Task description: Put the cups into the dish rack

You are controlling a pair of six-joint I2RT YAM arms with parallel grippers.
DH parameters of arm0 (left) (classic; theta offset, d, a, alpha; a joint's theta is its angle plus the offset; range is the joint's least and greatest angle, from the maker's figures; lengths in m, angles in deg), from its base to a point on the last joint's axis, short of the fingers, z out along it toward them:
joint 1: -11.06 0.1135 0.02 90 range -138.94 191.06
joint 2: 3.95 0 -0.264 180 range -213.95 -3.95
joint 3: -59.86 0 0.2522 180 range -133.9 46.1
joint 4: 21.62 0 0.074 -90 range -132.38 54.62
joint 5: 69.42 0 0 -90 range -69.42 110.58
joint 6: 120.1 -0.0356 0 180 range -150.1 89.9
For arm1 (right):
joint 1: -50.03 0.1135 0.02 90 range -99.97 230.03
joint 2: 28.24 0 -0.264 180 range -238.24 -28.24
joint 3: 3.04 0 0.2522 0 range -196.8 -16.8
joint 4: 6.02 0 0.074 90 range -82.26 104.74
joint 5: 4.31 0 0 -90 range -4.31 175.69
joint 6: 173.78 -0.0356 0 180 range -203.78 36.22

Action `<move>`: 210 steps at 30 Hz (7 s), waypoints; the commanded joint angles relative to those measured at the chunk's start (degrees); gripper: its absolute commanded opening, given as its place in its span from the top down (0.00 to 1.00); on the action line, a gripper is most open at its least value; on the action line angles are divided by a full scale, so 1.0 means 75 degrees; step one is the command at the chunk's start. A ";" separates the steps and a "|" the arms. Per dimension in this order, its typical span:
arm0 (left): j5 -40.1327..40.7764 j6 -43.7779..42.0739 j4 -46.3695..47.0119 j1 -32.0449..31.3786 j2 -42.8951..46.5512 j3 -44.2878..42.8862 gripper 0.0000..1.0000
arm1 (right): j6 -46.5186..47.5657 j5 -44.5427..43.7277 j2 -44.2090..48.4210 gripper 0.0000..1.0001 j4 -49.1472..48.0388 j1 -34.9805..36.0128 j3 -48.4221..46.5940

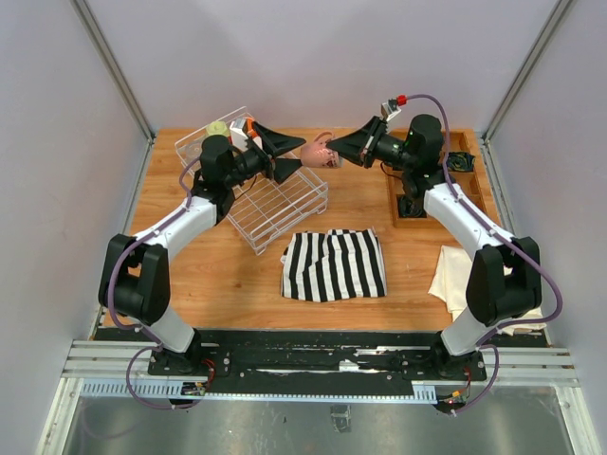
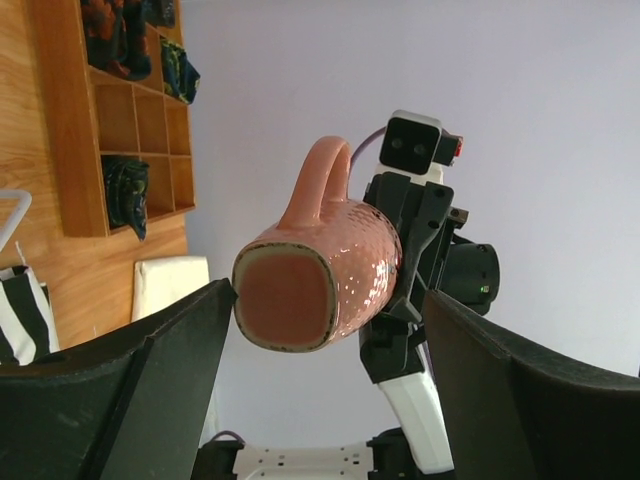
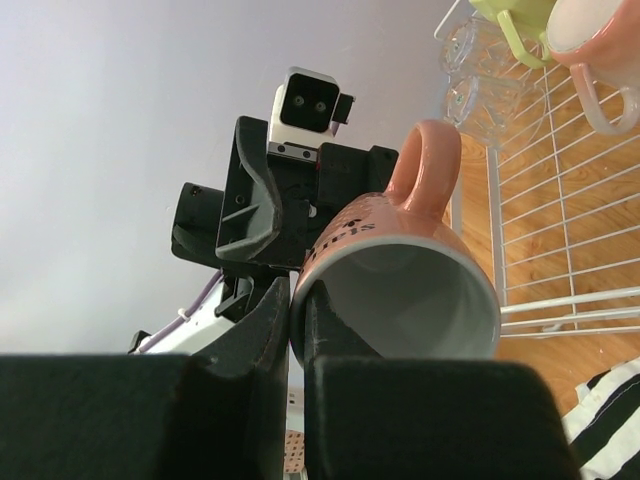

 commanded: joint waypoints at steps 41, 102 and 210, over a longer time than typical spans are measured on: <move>0.0111 -0.0794 -0.0524 -0.0032 0.0296 0.0095 0.97 | 0.0554 -0.0067 0.0274 0.46 -0.0103 0.0150 -0.0011; 0.6711 -1.1306 -0.8672 0.0629 -0.1412 -0.3253 0.99 | 0.2794 -0.0082 0.0821 0.36 0.2551 -0.0811 0.0413; 0.7081 -1.0801 0.0955 0.1304 0.5972 0.7010 0.00 | 0.8162 -0.3395 0.4046 0.01 0.7881 -0.1236 0.1195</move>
